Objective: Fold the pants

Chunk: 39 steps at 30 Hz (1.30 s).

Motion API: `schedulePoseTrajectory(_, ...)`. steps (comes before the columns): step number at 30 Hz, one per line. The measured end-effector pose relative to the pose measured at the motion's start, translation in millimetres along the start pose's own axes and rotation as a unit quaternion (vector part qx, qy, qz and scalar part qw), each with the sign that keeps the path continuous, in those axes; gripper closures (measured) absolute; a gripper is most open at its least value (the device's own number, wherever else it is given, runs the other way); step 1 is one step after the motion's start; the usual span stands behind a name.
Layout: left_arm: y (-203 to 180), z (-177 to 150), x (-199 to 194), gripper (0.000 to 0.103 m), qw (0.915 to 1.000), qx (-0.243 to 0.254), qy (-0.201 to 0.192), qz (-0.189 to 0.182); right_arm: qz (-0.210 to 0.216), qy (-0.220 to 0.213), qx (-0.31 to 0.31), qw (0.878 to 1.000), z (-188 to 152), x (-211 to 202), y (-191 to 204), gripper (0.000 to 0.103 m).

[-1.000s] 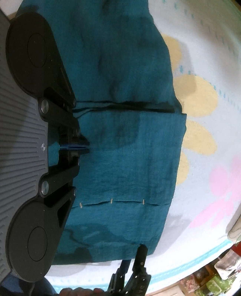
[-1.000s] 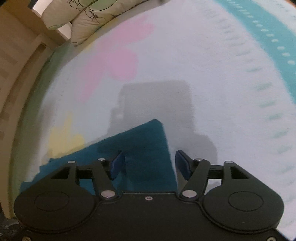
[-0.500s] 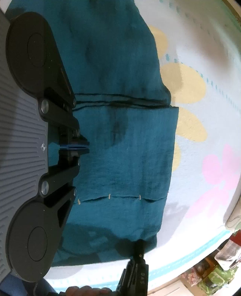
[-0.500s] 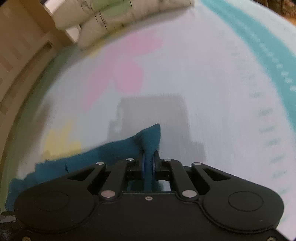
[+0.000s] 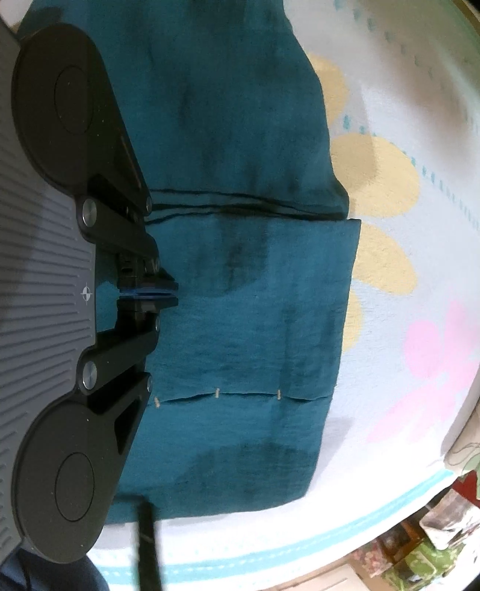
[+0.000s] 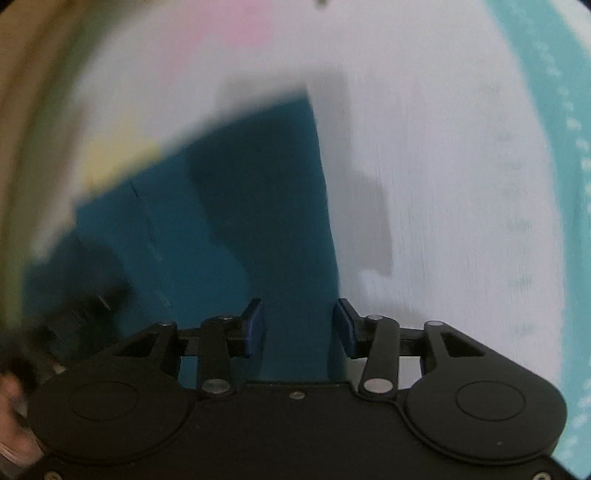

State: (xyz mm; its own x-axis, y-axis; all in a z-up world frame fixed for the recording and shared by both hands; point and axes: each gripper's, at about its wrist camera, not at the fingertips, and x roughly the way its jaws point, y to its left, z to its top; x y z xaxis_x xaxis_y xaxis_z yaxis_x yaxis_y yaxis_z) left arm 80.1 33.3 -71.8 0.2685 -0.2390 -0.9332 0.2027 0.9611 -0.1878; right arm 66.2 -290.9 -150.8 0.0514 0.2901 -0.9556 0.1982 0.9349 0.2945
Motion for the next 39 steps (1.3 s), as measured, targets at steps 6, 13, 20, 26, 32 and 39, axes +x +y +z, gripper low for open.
schedulePoseTrajectory(6,5,5,4,0.1,0.9998,-0.018,0.009,-0.008,-0.037,0.027,-0.043,0.998,-9,5,22,0.049)
schedulePoseTrajectory(13,15,10,-28,0.1,0.9975,-0.024,-0.049,0.045,-0.019,-0.099,-0.004,0.995,-31,-48,27,0.049)
schedulePoseTrajectory(20,37,19,-81,0.1,0.9896,-0.068,-0.111,0.062,0.029,-0.205,-0.057,0.977,-60,-80,79,0.048)
schedulePoseTrajectory(26,63,10,-154,0.1,0.9814,-0.099,-0.163,0.02,0.078,-0.212,-0.115,0.967,-73,-70,128,0.048)
schedulePoseTrajectory(32,91,5,-258,0.1,0.9605,-0.086,-0.262,0.037,0.101,-0.187,-0.14,0.967,-70,-50,181,0.048)
schedulePoseTrajectory(39,166,-7,-287,0.096,0.9484,-0.126,-0.264,0.121,0.128,-0.172,-0.161,0.963,-75,-38,195,0.048)
